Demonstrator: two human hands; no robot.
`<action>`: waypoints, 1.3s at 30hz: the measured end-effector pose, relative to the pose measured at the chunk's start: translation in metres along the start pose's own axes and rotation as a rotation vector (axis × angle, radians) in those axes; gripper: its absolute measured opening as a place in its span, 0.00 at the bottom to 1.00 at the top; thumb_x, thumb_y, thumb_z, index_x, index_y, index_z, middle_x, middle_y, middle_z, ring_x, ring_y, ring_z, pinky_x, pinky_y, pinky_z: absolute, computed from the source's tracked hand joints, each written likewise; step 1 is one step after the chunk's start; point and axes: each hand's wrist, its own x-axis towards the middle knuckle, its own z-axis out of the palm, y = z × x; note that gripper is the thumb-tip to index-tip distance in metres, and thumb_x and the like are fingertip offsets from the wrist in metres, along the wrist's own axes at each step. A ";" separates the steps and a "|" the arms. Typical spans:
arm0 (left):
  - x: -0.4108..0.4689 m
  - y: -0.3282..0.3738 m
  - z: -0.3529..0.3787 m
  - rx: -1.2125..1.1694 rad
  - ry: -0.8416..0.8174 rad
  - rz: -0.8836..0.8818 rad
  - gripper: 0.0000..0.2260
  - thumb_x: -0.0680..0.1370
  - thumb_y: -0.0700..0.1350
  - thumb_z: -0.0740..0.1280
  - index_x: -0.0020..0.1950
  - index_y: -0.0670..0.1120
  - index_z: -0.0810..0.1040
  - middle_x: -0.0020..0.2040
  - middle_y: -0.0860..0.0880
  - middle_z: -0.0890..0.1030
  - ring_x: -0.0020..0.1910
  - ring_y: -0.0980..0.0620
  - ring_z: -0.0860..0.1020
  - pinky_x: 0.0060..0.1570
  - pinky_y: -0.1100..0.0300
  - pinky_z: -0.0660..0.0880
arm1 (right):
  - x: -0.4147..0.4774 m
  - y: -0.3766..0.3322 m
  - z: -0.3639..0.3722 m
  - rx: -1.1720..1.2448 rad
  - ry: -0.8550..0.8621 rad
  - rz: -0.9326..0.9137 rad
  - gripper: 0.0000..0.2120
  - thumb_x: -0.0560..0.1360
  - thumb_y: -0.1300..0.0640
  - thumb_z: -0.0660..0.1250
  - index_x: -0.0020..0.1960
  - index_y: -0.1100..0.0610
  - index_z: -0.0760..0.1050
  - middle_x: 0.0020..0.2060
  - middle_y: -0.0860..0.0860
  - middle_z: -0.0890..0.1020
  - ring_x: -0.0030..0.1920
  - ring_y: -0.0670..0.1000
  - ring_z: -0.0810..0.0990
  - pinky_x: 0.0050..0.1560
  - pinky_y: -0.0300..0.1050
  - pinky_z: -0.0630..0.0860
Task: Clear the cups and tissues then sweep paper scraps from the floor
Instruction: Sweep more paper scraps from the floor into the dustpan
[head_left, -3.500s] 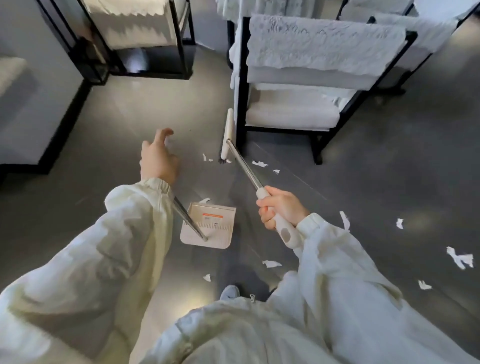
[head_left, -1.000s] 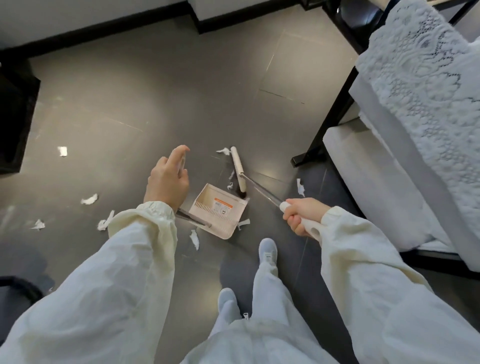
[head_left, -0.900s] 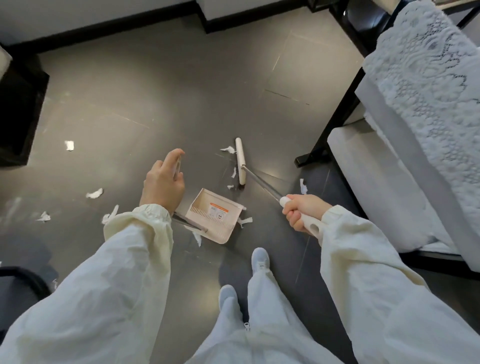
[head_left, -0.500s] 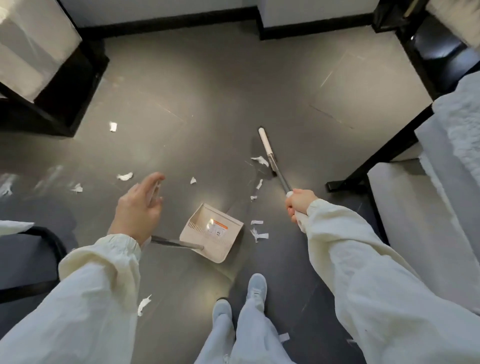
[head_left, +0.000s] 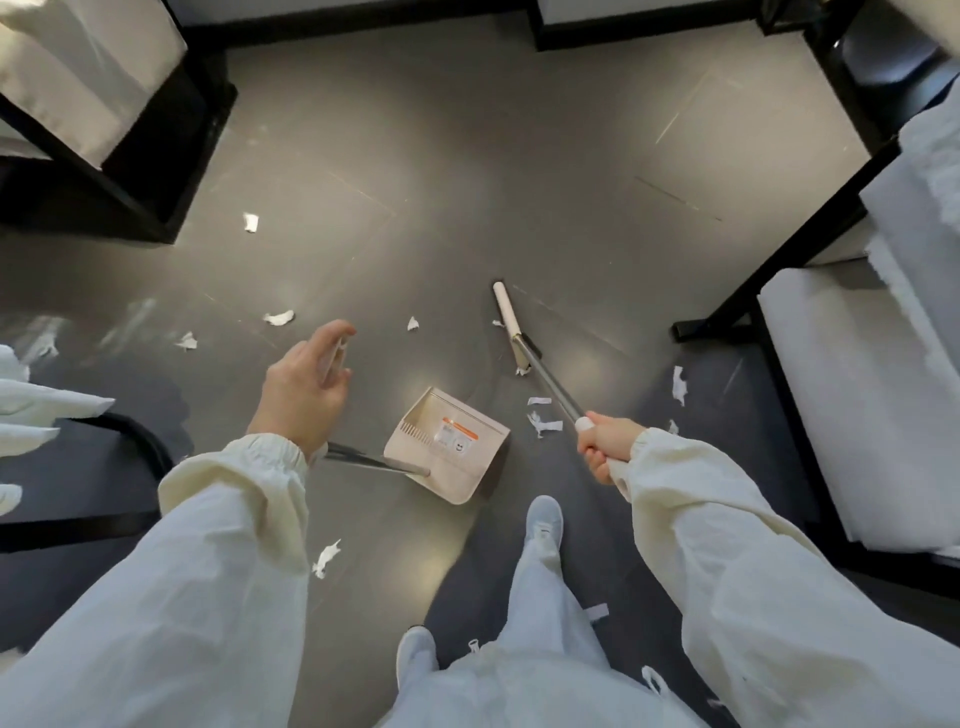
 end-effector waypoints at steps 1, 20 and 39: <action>-0.011 -0.007 -0.005 -0.013 -0.009 0.009 0.20 0.73 0.32 0.66 0.60 0.50 0.76 0.49 0.41 0.80 0.50 0.40 0.78 0.57 0.50 0.72 | -0.007 0.018 0.009 0.005 0.007 0.000 0.31 0.77 0.69 0.55 0.75 0.45 0.59 0.30 0.51 0.65 0.14 0.43 0.61 0.17 0.29 0.60; -0.149 -0.102 -0.058 0.106 -0.068 0.079 0.20 0.72 0.31 0.66 0.61 0.46 0.76 0.41 0.41 0.77 0.41 0.38 0.76 0.47 0.53 0.70 | -0.106 0.132 0.074 0.329 0.094 -0.139 0.31 0.76 0.71 0.55 0.74 0.48 0.59 0.29 0.51 0.65 0.15 0.42 0.61 0.18 0.29 0.58; -0.070 -0.074 -0.019 0.219 -0.050 0.089 0.20 0.71 0.29 0.70 0.59 0.46 0.76 0.47 0.42 0.80 0.44 0.37 0.79 0.54 0.45 0.72 | 0.013 0.089 -0.079 0.259 0.307 -0.049 0.29 0.75 0.71 0.56 0.74 0.56 0.61 0.31 0.52 0.67 0.26 0.48 0.62 0.18 0.31 0.61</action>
